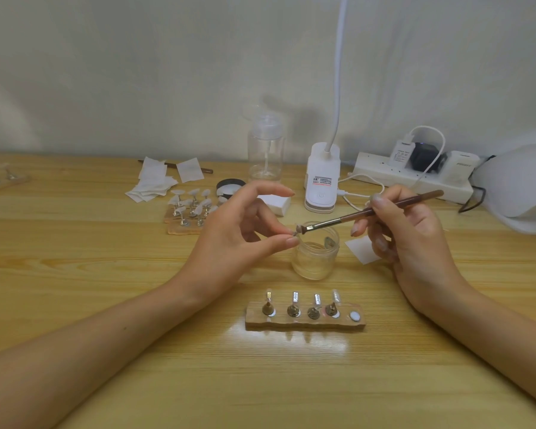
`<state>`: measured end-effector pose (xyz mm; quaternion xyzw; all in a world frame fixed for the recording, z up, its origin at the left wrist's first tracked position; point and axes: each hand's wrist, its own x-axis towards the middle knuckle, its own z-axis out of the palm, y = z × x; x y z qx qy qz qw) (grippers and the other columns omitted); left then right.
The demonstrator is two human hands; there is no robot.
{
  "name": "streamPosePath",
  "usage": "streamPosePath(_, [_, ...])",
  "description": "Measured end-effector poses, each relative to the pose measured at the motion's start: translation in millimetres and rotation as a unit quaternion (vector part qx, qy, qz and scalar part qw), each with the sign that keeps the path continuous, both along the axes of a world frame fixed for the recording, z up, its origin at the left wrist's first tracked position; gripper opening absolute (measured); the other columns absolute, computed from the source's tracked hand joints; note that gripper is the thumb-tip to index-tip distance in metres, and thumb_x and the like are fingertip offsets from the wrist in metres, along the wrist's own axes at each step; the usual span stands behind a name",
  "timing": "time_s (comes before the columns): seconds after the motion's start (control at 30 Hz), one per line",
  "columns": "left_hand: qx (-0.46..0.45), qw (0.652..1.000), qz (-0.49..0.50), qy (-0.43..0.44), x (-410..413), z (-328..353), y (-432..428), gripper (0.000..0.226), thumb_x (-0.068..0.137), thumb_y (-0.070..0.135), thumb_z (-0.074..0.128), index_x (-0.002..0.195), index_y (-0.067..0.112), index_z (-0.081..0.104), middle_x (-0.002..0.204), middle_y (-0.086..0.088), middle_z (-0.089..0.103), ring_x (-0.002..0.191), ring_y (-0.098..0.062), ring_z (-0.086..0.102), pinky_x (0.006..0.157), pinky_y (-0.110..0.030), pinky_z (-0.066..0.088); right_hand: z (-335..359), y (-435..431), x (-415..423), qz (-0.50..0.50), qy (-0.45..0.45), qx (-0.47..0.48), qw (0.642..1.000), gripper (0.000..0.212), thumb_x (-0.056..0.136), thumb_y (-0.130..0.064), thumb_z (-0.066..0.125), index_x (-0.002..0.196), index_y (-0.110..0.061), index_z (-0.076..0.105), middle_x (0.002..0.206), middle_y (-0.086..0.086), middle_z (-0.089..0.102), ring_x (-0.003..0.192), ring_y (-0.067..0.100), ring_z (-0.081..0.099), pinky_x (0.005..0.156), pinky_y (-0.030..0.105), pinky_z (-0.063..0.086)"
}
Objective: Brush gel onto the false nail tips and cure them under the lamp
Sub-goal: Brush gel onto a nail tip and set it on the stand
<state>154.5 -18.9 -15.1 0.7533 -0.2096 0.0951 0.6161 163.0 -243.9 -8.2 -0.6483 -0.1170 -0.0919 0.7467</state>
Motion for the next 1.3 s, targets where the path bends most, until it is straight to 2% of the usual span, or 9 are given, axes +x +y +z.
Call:
streamPosePath(0.1, [0.001,1.0,-0.001,-0.002,0.1,-0.4,0.1,0.05,0.074,0.025,0.08,0.121,0.025,0.062,0.076,0.002,0.07,0.083,-0.016,0.073,0.077,-0.051,0.057,-1.2,-1.9,1.2,-0.024,0.013,0.008,1.0,0.02,0.095,-0.024,0.056,0.077,-0.02,0.049,0.062,0.004,0.065,0.044,0.008,0.035,0.041,0.017,0.027])
streamPosePath(0.23, [0.003,1.0,-0.003,-0.003,0.3,-0.6,0.3,0.05,0.075,0.024,0.08,0.121,0.025,0.061,0.076,0.002,0.07,0.084,-0.017,0.072,0.077,-0.053,0.056,1.2,0.0,-0.7,0.01,-0.012,0.005,1.0,0.02,0.087,-0.034,0.058,0.078,-0.02,0.048,0.066,0.005,0.068,0.047,0.011,0.037,0.042,0.018,0.025])
streamPosePath(0.4, [0.003,1.0,-0.005,-0.004,0.5,-0.9,0.3,0.049,0.075,0.025,0.08,0.12,0.025,0.062,0.076,0.001,0.069,0.083,-0.017,0.072,0.077,-0.052,0.057,-0.6,-0.8,0.8,-0.019,0.012,0.006,1.0,0.018,0.092,-0.026,0.058,0.078,-0.019,0.048,0.061,0.004,0.065,0.045,0.009,0.035,0.042,0.018,0.025])
streamPosePath(0.47, [0.004,1.0,-0.006,-0.005,0.9,-1.3,0.6,0.049,0.076,0.023,0.081,0.12,0.026,0.062,0.076,0.002,0.069,0.084,-0.016,0.073,0.076,-0.049,0.057,0.6,-1.3,0.2,-0.007,0.003,0.01,1.0,0.019,0.088,-0.033,0.059,0.076,-0.021,0.049,0.064,0.004,0.067,0.048,0.01,0.036,0.045,0.022,0.024])
streamPosePath(0.57, [0.007,1.0,-0.007,-0.01,1.4,-2.0,1.3,0.048,0.076,0.025,0.081,0.12,0.026,0.062,0.076,0.003,0.069,0.085,-0.015,0.073,0.072,-0.044,0.056,1.9,0.6,-1.2,0.013,-0.008,-0.002,1.0,0.022,0.084,-0.038,0.06,0.078,-0.02,0.049,0.067,0.005,0.069,0.048,0.012,0.037,0.042,0.018,0.026])
streamPosePath(0.8, [0.012,1.0,-0.005,-0.022,1.9,-3.2,1.7,0.047,0.078,0.022,0.082,0.12,0.028,0.062,0.076,0.004,0.069,0.082,-0.011,0.071,0.063,-0.028,0.051,0.4,0.5,-0.2,-0.015,0.014,-0.004,1.0,0.022,0.081,-0.036,0.06,0.081,-0.018,0.047,0.063,0.006,0.067,0.043,0.009,0.032,0.041,0.02,0.022])
streamPosePath(1.0, [0.022,0.999,-0.002,-0.035,3.7,-4.9,1.7,0.046,0.081,0.012,0.082,0.119,0.028,0.062,0.077,0.006,0.07,0.084,-0.012,0.072,0.061,-0.026,0.048,1.0,-0.8,-0.4,0.001,-0.008,0.015,1.0,0.019,0.087,-0.034,0.058,0.077,-0.02,0.047,0.065,0.005,0.068,0.047,0.011,0.033,0.047,0.028,0.018])
streamPosePath(1.13, [0.033,0.998,0.001,-0.05,4.4,-5.6,1.7,0.045,0.083,0.012,0.081,0.12,0.029,0.062,0.079,0.006,0.07,0.086,-0.015,0.072,0.061,-0.026,0.048,1.6,1.1,-0.9,0.013,-0.01,0.0,1.0,0.021,0.086,-0.034,0.059,0.079,-0.017,0.048,0.066,0.006,0.069,0.044,0.01,0.034,0.04,0.017,0.025])
streamPosePath(1.3, [0.045,0.997,0.006,-0.068,2.7,-4.1,1.6,0.044,0.085,0.012,0.079,0.122,0.028,0.061,0.08,0.01,0.07,0.084,-0.012,0.069,0.058,-0.027,0.047,0.8,0.7,-0.2,-0.014,0.012,-0.006,1.0,0.022,0.082,-0.035,0.06,0.081,-0.017,0.047,0.063,0.006,0.067,0.043,0.01,0.032,0.041,0.02,0.024])
